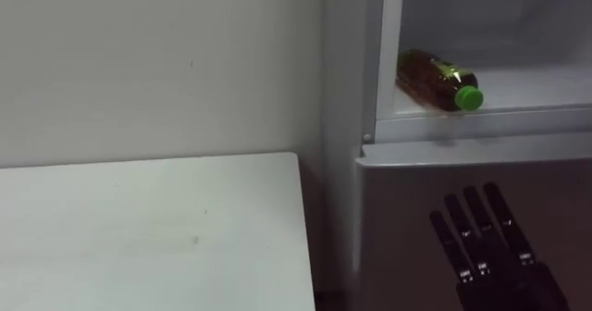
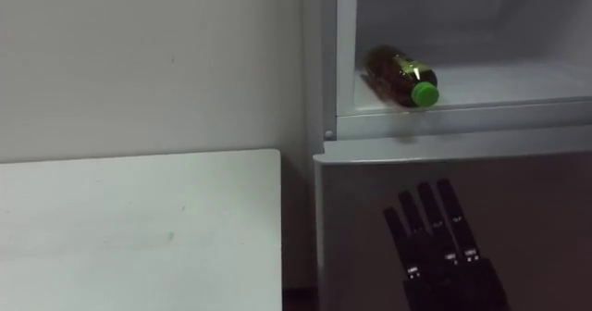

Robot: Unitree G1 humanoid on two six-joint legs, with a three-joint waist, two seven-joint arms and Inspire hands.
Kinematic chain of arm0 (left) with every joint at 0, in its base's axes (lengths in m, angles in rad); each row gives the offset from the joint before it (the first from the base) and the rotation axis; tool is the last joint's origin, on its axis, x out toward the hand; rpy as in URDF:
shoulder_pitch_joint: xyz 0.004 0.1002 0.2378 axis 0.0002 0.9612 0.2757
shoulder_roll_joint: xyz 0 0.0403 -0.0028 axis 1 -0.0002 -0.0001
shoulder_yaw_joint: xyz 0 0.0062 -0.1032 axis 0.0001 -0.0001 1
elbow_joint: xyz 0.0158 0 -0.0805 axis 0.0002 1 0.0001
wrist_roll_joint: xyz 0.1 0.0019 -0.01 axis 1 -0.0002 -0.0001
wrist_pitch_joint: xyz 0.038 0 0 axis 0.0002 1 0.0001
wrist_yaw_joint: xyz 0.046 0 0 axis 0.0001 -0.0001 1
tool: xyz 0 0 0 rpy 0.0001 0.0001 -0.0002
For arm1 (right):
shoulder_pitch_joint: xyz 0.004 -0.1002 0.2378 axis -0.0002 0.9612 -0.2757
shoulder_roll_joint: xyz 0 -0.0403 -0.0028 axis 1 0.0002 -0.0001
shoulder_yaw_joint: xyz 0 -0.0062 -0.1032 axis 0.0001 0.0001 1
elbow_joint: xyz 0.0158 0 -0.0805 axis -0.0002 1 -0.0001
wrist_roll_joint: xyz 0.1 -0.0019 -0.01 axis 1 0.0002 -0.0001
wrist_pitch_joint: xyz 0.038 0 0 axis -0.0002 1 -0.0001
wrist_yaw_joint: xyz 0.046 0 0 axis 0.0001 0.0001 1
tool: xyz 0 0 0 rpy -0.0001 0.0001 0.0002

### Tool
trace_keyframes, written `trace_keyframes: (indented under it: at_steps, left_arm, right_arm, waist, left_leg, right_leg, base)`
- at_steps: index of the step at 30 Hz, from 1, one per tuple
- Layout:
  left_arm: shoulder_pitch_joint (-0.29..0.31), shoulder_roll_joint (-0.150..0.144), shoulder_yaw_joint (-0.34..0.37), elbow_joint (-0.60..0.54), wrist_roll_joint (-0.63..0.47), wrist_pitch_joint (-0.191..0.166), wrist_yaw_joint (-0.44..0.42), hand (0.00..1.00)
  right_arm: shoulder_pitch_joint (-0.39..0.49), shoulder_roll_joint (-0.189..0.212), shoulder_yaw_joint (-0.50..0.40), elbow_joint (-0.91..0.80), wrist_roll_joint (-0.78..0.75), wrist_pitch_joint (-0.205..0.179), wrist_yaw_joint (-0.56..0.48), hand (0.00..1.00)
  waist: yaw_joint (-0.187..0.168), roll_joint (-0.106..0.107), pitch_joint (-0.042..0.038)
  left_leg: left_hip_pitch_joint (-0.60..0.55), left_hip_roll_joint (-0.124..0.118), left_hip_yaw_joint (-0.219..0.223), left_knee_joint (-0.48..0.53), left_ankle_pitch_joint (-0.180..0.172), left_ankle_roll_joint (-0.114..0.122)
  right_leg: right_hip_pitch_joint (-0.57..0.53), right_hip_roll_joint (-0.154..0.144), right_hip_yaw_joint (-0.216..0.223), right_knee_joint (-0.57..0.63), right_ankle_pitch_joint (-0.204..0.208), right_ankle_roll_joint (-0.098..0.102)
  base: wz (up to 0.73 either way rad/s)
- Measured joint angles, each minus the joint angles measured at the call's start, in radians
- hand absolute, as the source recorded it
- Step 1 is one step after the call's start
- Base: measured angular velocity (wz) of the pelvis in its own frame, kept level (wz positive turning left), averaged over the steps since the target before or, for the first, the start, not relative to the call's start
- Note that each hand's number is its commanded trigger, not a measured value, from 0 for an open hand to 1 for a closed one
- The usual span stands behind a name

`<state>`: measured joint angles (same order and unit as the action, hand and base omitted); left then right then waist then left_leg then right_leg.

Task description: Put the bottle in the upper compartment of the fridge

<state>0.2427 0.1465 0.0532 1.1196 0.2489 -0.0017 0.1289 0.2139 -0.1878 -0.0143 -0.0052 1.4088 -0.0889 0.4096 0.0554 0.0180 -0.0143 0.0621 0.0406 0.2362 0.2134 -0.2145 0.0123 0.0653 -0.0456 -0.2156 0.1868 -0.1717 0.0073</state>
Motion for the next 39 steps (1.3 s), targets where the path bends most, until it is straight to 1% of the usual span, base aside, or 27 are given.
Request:
trace_keyframes:
  at_steps: [3, 7, 9, 11, 15, 19, 20, 22, 23, 27, 31, 33, 36, 38, 39]
  left_arm:
    - [-0.009, -0.001, -0.011, -0.002, 0.000, 0.000, 0.018, 0.00]
    - [-0.015, -0.001, -0.039, -0.002, -0.001, -0.002, 0.020, 0.00]
    - [-0.016, -0.001, -0.040, -0.002, -0.001, -0.003, 0.020, 0.00]
    - [-0.014, -0.001, -0.036, -0.002, -0.001, -0.005, 0.021, 0.00]
    - [-0.013, -0.001, -0.035, -0.002, -0.002, -0.008, 0.021, 0.00]
    - [-0.015, -0.001, -0.023, -0.002, -0.019, -0.036, 0.026, 0.00]
    - [-0.009, -0.001, -0.023, -0.001, -0.023, -0.042, 0.037, 0.00]
    - [-0.010, -0.001, -0.025, -0.001, -0.024, -0.046, 0.053, 0.00]
    - [-0.011, -0.001, -0.025, -0.003, -0.024, -0.047, 0.058, 0.00]
    - [0.005, -0.001, -0.018, -0.001, -0.027, -0.048, 0.059, 0.00]
    - [0.016, -0.001, -0.004, -0.005, -0.029, -0.052, 0.063, 0.00]
    - [0.014, -0.002, 0.004, -0.010, -0.034, -0.053, 0.075, 0.00]
    - [0.017, -0.002, 0.004, -0.018, -0.071, -0.054, 0.094, 0.00]
    - [0.029, 0.001, 0.006, -0.026, -0.108, -0.057, 0.103, 0.00]
    - [0.030, 0.002, 0.007, -0.026, -0.115, -0.059, 0.103, 0.00]
  right_arm:
    - [0.012, 0.000, -0.002, 0.107, -0.001, 0.003, 0.012, 0.00]
    - [0.041, 0.000, -0.001, 0.179, 0.004, 0.003, 0.019, 0.00]
    - [0.049, 0.000, -0.001, 0.211, 0.009, 0.003, 0.019, 0.00]
    - [0.054, 0.000, -0.003, 0.254, 0.010, 0.003, 0.019, 0.00]
    - [0.070, 0.000, -0.016, 0.330, 0.010, -0.002, 0.018, 0.00]
    - [0.070, 0.000, -0.035, 0.442, 0.005, -0.012, -0.001, 0.00]
    - [0.070, 0.000, -0.038, 0.493, -0.001, -0.020, -0.016, 0.00]
    - [0.079, 0.000, -0.038, 0.551, -0.003, -0.020, -0.052, 0.00]
    - [0.084, 0.000, -0.038, 0.580, -0.005, -0.020, -0.072, 0.00]
    - [0.090, 0.000, -0.050, 0.640, -0.015, -0.020, -0.119, 0.00]
    - [0.064, 0.001, -0.097, 0.751, -0.113, -0.021, -0.192, 0.00]
    - [0.064, 0.001, -0.108, 0.773, -0.139, -0.022, -0.236, 0.00]
    - [0.065, 0.004, -0.129, 0.795, -0.168, -0.022, -0.304, 0.00]
    - [0.063, 0.013, -0.142, 0.797, -0.189, -0.022, -0.352, 0.00]
    - [0.063, 0.016, -0.150, 0.797, -0.194, -0.022, -0.364, 0.00]
  waist:
    - [-0.004, -0.003, 0.0014]
    - [-0.006, -0.003, 0.0012]
    - [-0.006, -0.004, 0.0016]
    - [-0.020, -0.004, 0.0026]
    - [-0.028, -0.003, 0.0025]
    - [-0.036, -0.005, 0.0032]
    - [-0.036, -0.008, 0.0029]
    - [-0.037, -0.010, 0.0032]
    - [-0.044, -0.011, 0.0035]
    - [-0.060, -0.013, 0.0036]
    - [-0.078, -0.019, 0.0051]
    - [-0.083, -0.022, 0.0067]
    - [-0.092, -0.023, 0.0078]
    - [-0.109, -0.027, 0.0079]
    - [-0.112, -0.029, 0.0078]
  left_leg:
    - [0.000, -0.001, 0.000, 0.000, -0.001, -0.001]
    - [-0.001, 0.000, 0.000, -0.001, -0.002, -0.001]
    - [-0.001, 0.000, 0.000, -0.003, -0.002, -0.001]
    - [0.001, -0.001, 0.001, -0.007, -0.002, -0.001]
    - [0.003, -0.001, 0.002, -0.009, -0.002, -0.001]
    - [0.004, -0.001, 0.006, -0.010, -0.002, -0.002]
    - [0.004, -0.001, 0.006, -0.010, -0.003, -0.003]
    - [0.003, -0.002, 0.006, -0.011, -0.004, -0.004]
    - [0.002, -0.001, 0.006, -0.011, -0.004, -0.005]
    - [0.002, -0.001, 0.006, -0.010, -0.006, -0.007]
    - [0.003, -0.001, 0.006, -0.012, -0.006, -0.007]
    - [0.003, -0.001, 0.006, -0.012, -0.006, -0.007]
    - [0.004, -0.001, 0.006, -0.012, -0.006, -0.007]
    - [0.005, -0.001, 0.005, -0.013, -0.006, -0.008]
    - [0.006, -0.001, 0.005, -0.014, -0.006, -0.008]
  right_leg:
    - [0.001, 0.002, 0.006, -0.001, 0.000, 0.000]
    - [0.001, 0.002, 0.005, -0.002, 0.000, 0.000]
    - [-0.001, 0.002, 0.007, -0.002, 0.000, 0.000]
    - [0.000, 0.002, 0.004, -0.004, 0.000, 0.000]
    - [0.001, 0.003, 0.009, -0.007, 0.000, 0.000]
    - [0.003, 0.006, 0.012, -0.016, 0.000, 0.000]
    - [0.004, 0.007, 0.011, -0.015, 0.000, 0.000]
    - [0.003, 0.007, 0.011, -0.015, 0.000, 0.000]
    - [0.003, 0.008, 0.009, -0.016, 0.000, 0.000]
    - [0.004, 0.009, 0.009, -0.018, 0.000, 0.000]
    - [0.004, 0.010, 0.012, -0.019, -0.001, -0.001]
    - [0.004, 0.011, 0.012, -0.018, -0.001, -0.001]
    - [0.002, 0.010, 0.012, -0.018, -0.005, -0.001]
    - [0.002, 0.010, 0.011, -0.016, -0.007, -0.003]
    - [0.002, 0.010, 0.011, -0.016, -0.007, -0.003]
  base:
    - [0.00]
    - [0.00]
    - [0.00]
    - [0.00]
    - [0.00]
    - [-0.01]
    - [0.00]
    - [0.00]
    - [0.00]
    - [0.00]
    - [0.00]
    - [0.00]
    - [0.00]
    - [0.00]
    - [0.00]
